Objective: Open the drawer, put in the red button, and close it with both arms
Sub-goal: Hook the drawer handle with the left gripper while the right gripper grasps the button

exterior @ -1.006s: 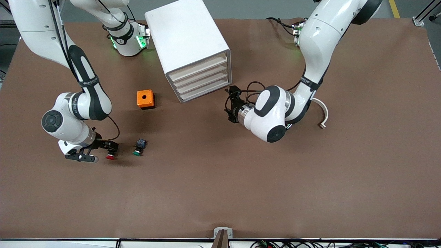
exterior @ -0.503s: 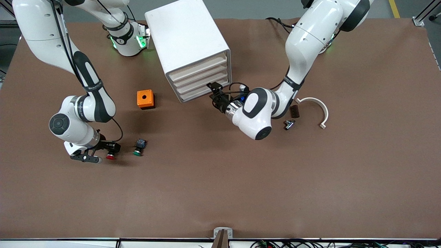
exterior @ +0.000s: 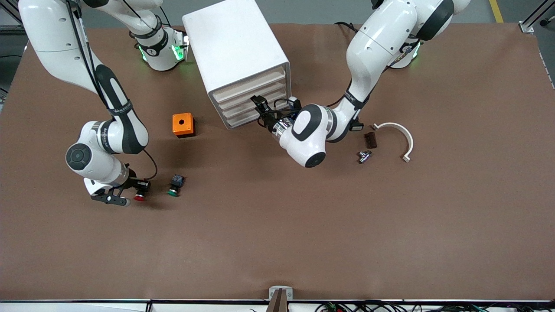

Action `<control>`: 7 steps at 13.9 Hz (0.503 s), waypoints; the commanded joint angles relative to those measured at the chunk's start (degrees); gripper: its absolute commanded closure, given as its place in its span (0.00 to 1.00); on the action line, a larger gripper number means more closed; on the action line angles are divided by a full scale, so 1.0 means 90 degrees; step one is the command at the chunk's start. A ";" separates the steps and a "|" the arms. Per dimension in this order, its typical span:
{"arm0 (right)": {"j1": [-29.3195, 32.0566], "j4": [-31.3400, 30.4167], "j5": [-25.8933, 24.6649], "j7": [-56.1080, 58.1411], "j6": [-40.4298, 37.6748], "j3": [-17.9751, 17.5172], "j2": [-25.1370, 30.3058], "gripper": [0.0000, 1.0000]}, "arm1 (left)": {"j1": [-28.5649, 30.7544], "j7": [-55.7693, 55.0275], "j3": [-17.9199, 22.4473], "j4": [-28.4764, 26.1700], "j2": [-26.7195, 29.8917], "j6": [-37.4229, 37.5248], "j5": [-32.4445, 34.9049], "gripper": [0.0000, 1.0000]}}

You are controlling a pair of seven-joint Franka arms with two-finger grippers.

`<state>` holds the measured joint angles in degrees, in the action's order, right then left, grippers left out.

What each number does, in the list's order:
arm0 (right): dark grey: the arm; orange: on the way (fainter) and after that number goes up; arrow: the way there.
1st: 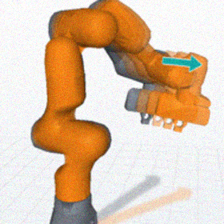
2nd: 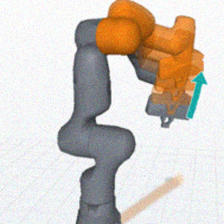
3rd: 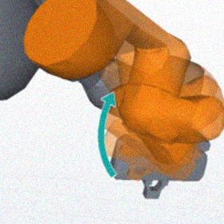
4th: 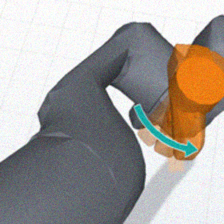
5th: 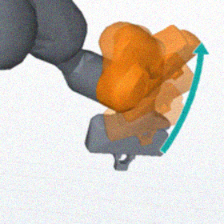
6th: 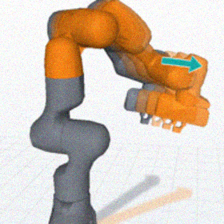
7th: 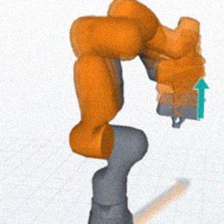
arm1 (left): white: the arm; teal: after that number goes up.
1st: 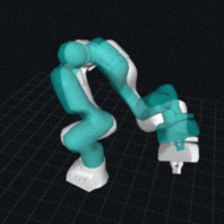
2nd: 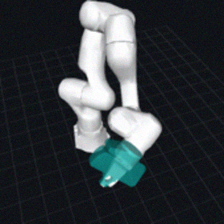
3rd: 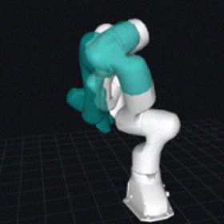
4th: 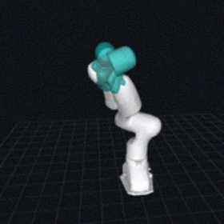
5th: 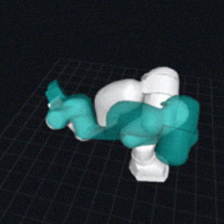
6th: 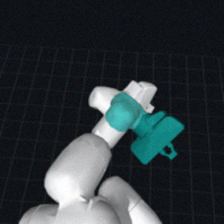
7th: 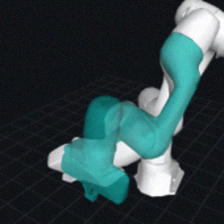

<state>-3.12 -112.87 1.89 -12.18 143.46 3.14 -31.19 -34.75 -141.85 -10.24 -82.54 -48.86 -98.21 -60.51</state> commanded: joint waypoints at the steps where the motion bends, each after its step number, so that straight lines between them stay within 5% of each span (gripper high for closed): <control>1: -0.0064 0.0284 -0.0112 -0.0647 -0.1140 -0.0007 0.0641 1.00 | -0.0161 -0.0147 0.0034 0.0177 -0.0138 0.0122 -0.0200 0.53; 3: -0.0132 0.0839 -0.0102 -0.1125 -0.2486 -0.0017 0.1081 1.00 | -0.0240 -0.0157 0.0034 0.0177 -0.0138 0.0122 -0.0200 0.62; 7: -0.0201 0.1953 -0.0073 -0.1897 -0.4462 -0.0047 0.1609 1.00 | -0.0269 -0.0098 0.0044 0.0177 -0.0157 0.0131 -0.0152 1.00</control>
<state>-4.68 -98.84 1.85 -25.37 108.91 2.89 -18.24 -36.85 -142.03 -10.29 -82.30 -49.42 -97.86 -61.18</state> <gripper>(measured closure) 0.599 0.780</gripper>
